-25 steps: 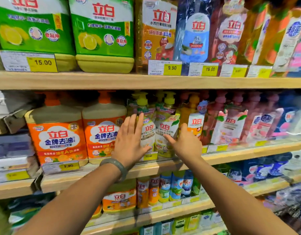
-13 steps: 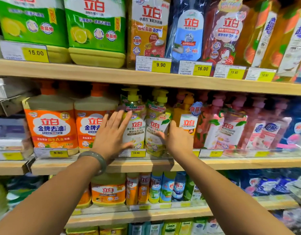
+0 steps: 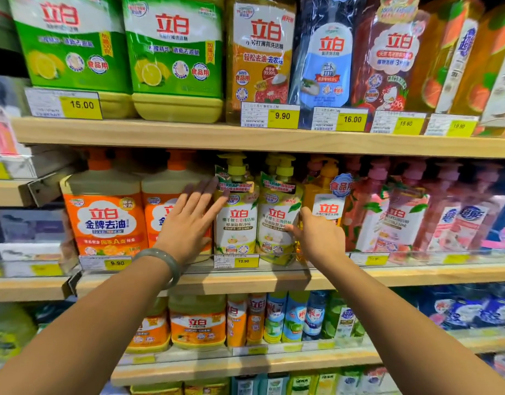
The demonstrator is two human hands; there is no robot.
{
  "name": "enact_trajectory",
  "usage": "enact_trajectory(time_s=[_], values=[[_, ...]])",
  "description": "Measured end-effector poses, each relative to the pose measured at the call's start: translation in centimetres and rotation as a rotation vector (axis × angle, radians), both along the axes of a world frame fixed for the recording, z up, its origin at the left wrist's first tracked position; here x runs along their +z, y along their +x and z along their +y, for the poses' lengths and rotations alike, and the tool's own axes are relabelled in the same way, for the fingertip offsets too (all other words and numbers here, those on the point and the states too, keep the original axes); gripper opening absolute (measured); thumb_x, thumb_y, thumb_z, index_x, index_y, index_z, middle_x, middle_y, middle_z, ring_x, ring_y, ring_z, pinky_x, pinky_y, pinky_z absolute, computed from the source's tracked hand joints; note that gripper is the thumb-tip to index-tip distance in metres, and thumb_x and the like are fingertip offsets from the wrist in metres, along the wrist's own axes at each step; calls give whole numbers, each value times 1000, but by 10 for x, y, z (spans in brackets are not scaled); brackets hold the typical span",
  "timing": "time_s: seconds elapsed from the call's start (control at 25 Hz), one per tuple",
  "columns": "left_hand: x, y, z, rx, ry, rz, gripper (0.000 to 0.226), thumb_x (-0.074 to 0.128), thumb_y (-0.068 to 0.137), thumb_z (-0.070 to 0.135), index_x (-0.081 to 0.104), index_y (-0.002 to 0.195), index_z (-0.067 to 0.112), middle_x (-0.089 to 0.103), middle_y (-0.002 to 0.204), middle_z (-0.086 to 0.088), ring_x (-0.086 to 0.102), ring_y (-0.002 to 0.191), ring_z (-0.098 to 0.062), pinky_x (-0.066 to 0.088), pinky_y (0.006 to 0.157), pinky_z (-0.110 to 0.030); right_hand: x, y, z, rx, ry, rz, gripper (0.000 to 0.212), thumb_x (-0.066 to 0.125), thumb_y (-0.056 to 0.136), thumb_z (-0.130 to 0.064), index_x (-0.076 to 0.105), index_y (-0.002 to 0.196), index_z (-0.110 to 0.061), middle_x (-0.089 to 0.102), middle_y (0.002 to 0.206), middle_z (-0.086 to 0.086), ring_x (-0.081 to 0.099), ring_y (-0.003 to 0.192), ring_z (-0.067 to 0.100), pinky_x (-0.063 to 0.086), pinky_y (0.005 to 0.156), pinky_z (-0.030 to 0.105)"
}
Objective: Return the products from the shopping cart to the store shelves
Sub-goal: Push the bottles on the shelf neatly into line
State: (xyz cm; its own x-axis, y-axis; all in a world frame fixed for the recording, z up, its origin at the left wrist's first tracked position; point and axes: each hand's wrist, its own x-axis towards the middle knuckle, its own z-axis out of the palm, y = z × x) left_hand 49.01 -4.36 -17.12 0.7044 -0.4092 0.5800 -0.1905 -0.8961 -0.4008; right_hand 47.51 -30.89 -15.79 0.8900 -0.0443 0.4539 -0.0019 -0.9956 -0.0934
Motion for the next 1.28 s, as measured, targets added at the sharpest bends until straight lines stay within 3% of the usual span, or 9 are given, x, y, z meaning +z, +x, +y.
enact_trajectory(time_s=[0.2,0.32,0.4,0.6,0.76,0.96,1.08,1.2,1.28], values=[[3,-16,-40,-168,26,-43,87,56,80,33,11,151,11,5,159,-12,7,146,-28,5,118,-45,8,-4,2,10,71,-31,37,54,91,-49,49,103,-15,68,92,5,65,84,29,37,55,31],[13,-16,-77,-131,47,-31,86,53,87,47,10,151,8,11,159,-14,10,146,-29,0,119,-44,20,-3,9,80,190,-205,47,63,85,-45,44,111,-11,53,113,8,59,98,30,41,62,33],[15,-10,-86,-64,-4,-9,94,56,84,55,8,151,8,9,159,-14,7,146,-31,0,118,-43,31,0,15,84,180,-239,58,65,84,-47,45,120,-7,48,124,14,50,112,33,44,81,38],[11,7,-69,-30,31,37,98,63,76,57,15,150,12,22,154,-11,17,142,-30,17,117,-43,47,11,28,-27,-2,-86,61,50,83,-67,62,96,-9,65,105,11,50,109,33,35,92,41],[10,8,-63,-80,38,-16,99,68,68,62,31,145,13,44,139,-8,40,128,-27,34,106,-39,55,23,27,-31,23,20,55,51,84,-64,51,58,-16,64,77,5,60,94,30,31,92,42],[12,7,-56,-158,27,-173,110,77,48,68,47,137,11,57,127,-6,50,116,-24,45,95,-35,59,27,13,31,30,7,59,54,79,-70,68,90,-14,71,91,8,61,98,30,31,94,42],[12,6,-57,-165,36,-164,109,78,45,67,51,134,10,60,123,-6,53,110,-24,48,92,-35,62,27,2,111,139,33,72,57,72,-74,65,106,-11,71,93,10,60,103,32,30,98,45],[13,5,-57,-147,24,-115,105,80,48,64,50,133,10,60,122,-8,55,108,-25,48,90,-36,63,31,-4,188,161,134,81,56,68,-78,59,118,-15,66,89,7,59,104,32,34,86,43],[11,5,-59,-114,41,-74,106,75,59,61,37,143,10,50,137,-11,48,122,-29,41,101,-39,66,34,-5,215,138,182,86,55,69,-79,50,131,-20,66,110,8,55,115,30,36,87,41]])
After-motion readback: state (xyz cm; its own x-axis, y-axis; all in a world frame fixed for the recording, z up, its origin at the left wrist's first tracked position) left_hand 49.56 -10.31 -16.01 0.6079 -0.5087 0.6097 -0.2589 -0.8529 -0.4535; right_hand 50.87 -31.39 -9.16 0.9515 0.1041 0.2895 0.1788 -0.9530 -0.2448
